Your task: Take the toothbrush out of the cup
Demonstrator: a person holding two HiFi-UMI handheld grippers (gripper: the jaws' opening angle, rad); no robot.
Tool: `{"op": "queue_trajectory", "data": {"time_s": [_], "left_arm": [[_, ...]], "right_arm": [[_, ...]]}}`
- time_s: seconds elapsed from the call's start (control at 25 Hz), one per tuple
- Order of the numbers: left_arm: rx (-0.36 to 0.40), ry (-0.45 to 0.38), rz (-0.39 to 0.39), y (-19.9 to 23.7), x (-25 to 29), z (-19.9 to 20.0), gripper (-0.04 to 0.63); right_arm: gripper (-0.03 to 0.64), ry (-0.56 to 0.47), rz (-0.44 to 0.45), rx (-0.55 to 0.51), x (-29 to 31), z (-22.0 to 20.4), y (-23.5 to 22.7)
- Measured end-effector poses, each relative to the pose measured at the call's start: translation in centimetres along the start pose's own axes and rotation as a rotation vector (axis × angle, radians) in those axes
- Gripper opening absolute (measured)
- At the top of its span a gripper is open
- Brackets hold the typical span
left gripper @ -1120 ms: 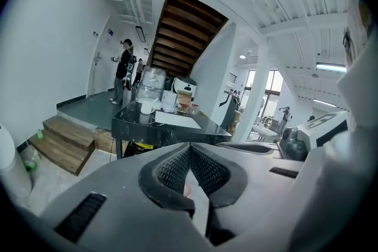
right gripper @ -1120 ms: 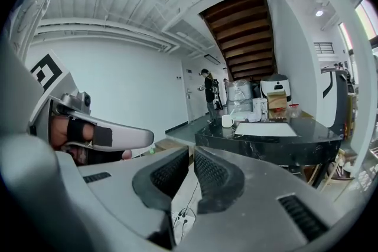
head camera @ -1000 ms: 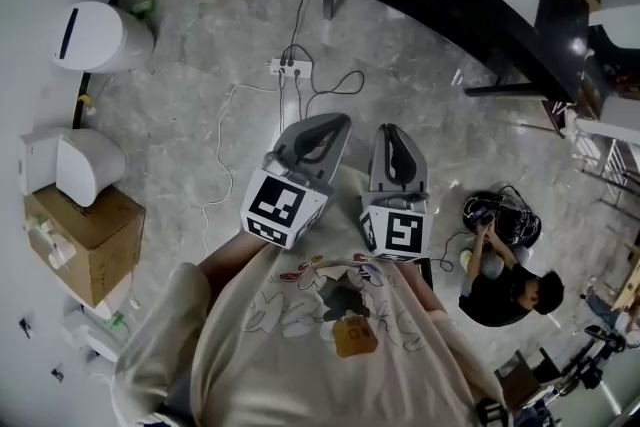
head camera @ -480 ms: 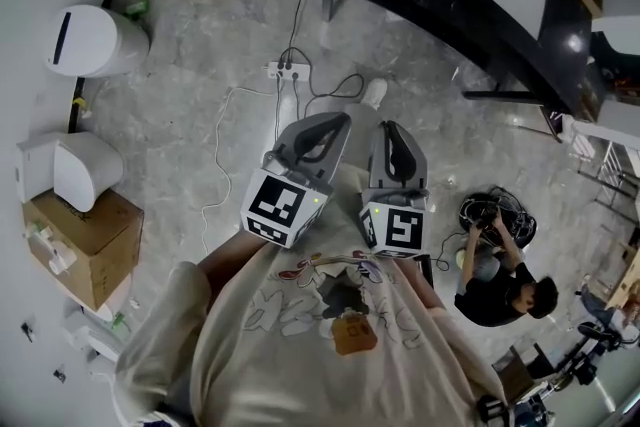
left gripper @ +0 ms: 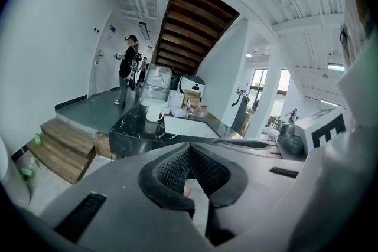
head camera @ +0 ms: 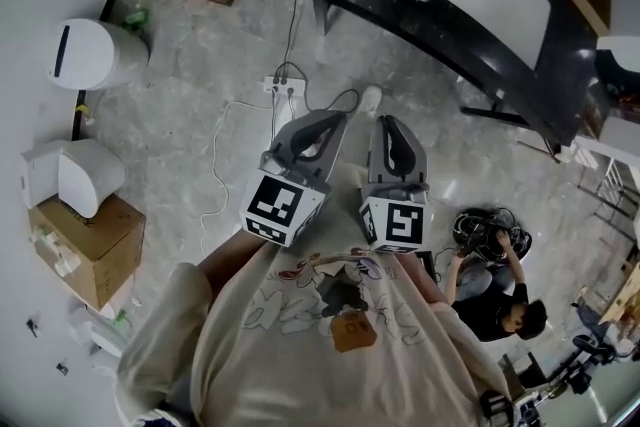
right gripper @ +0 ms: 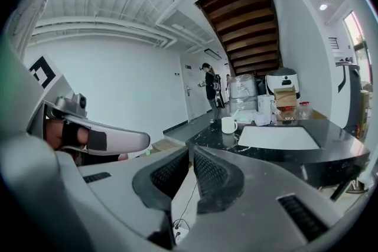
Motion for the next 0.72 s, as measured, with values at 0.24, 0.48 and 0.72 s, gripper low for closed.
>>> {"op": "queue_trajectory", "data": {"time_s": [0.24, 0.48, 0.72], "left_arm": [[-0.001, 0.007, 0.033, 0.0, 7.8, 4.3, 0.015], [0.019, 0.001, 0.084, -1.0, 15.2, 8.2, 0.015], [0.037, 0.005, 0.113, -2.6, 20.6, 10.0, 0.015]], "right_arm": [[0.037, 0.0, 0.036, -0.007, 4.7, 3.7, -7.0], [0.037, -0.017, 0.094, -0.002, 9.0, 7.0, -14.3], [0.037, -0.033, 0.141, 0.011, 11.5, 8.5, -19.4]]}}
Point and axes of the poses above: the fingertips, and each gripper's own axes: x forward along the fingers, y to its left, z out of its top, the point moved 9 cm from there along -x, backward along the fingers, and after that the axes turned 1 degree about z, right-handed, at the moved point
